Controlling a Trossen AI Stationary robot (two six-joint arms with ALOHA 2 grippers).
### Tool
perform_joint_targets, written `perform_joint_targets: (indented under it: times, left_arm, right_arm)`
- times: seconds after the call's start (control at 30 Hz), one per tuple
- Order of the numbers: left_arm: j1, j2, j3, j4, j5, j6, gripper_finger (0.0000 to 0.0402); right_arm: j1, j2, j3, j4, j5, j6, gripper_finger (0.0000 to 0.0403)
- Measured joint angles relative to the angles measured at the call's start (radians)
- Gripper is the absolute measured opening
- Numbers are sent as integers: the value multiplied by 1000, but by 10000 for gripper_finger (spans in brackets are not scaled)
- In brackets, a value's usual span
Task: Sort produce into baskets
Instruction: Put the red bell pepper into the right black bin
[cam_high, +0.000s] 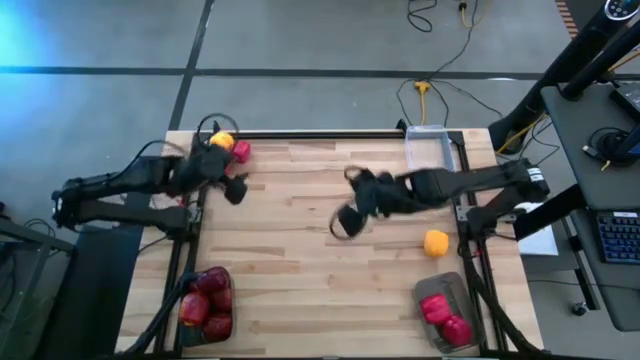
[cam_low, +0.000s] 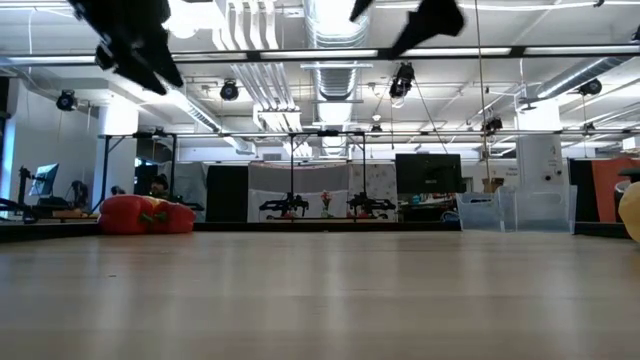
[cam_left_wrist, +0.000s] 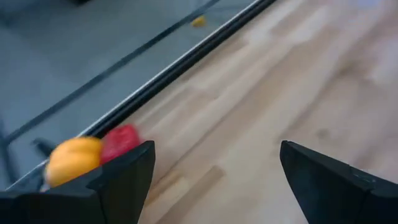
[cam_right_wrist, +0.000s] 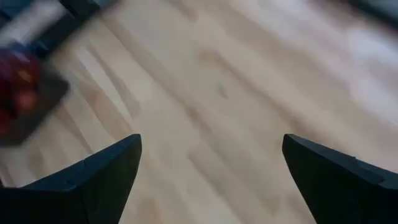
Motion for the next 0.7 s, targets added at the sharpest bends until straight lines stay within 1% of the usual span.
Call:
perform_joint_targets:
  times: [0.03, 0.13, 0.23, 0.3, 0.37, 0.43, 0.5, 0.63, 0.7]
  left_arm:
    - [58, 21, 0, 1, 29, 16, 327]
    - [254, 93, 0, 37, 147, 37, 327]
    - [454, 173, 0, 88, 269, 40, 327]
    - [564, 229, 0, 114, 336, 28, 327]
    - [641, 282, 0, 121, 389, 14, 328]
    - [681, 327, 0, 124, 410, -11, 334]
    - [693, 364, 0, 124, 418, -66, 347]
    - [695, 424, 16, 123, 431, -154, 384]
    - [694, 454, 31, 108, 431, -189, 395]
  right_arm:
    - [-27, -2, 4, 54, -24, -69, 382]
    - [-119, -5, 28, 172, -177, -282, 382]
    - [-217, -4, 51, 232, -294, -455, 382]
    - [-282, -2, 52, 238, -334, -563, 382]
    - [-341, 3, 52, 237, -360, -651, 382]
    - [-397, 4, 52, 237, -386, -730, 382]
    - [-447, 3, 52, 239, -430, -790, 382]
    - [-550, 8, 50, 236, -623, -872, 382]
    - [-589, 20, 50, 239, -672, -895, 382]
